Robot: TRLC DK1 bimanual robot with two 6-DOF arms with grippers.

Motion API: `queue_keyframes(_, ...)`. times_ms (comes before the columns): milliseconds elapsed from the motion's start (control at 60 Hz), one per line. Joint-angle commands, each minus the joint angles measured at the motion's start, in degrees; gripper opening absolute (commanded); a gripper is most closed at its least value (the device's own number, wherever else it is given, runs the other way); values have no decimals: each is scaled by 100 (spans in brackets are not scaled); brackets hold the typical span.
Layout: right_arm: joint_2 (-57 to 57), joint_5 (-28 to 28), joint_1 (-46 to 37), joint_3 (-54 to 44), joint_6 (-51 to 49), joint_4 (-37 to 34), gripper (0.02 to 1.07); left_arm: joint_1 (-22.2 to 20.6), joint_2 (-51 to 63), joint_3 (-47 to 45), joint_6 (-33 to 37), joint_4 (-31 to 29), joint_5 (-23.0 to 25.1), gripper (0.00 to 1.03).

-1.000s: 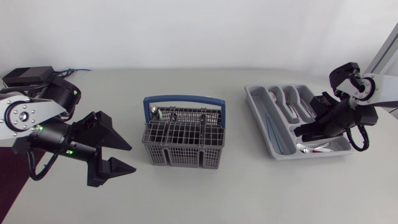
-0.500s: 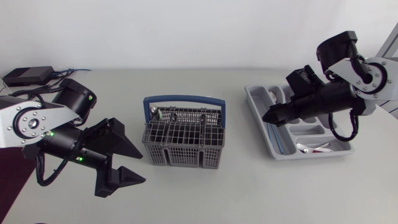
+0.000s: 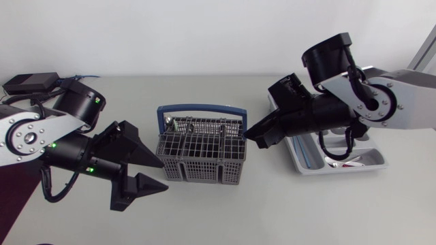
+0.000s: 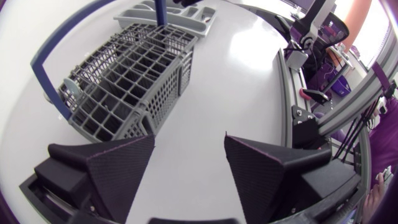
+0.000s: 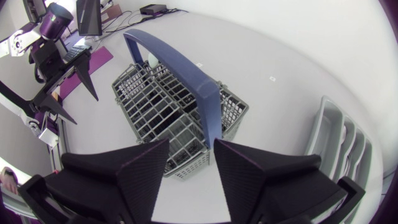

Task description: Unload the cutlery basket into the drawer organizer.

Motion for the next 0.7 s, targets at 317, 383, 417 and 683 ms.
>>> queue_keyframes(317,345,19,504,-361,79,728,10,-1,829,395,-1090,1231,16,16)
queue_keyframes(383,381,159,636,-431,79,895,10,-1,829,343,-1213,1486,-186,16)
queue_keyframes(417,398,212,689,-449,79,974,10,-1,820,316,-1249,1582,-274,16)
queue_keyframes(683,838,458,838,-511,44,1326,10,43,1172,220,-1231,1820,-512,16)
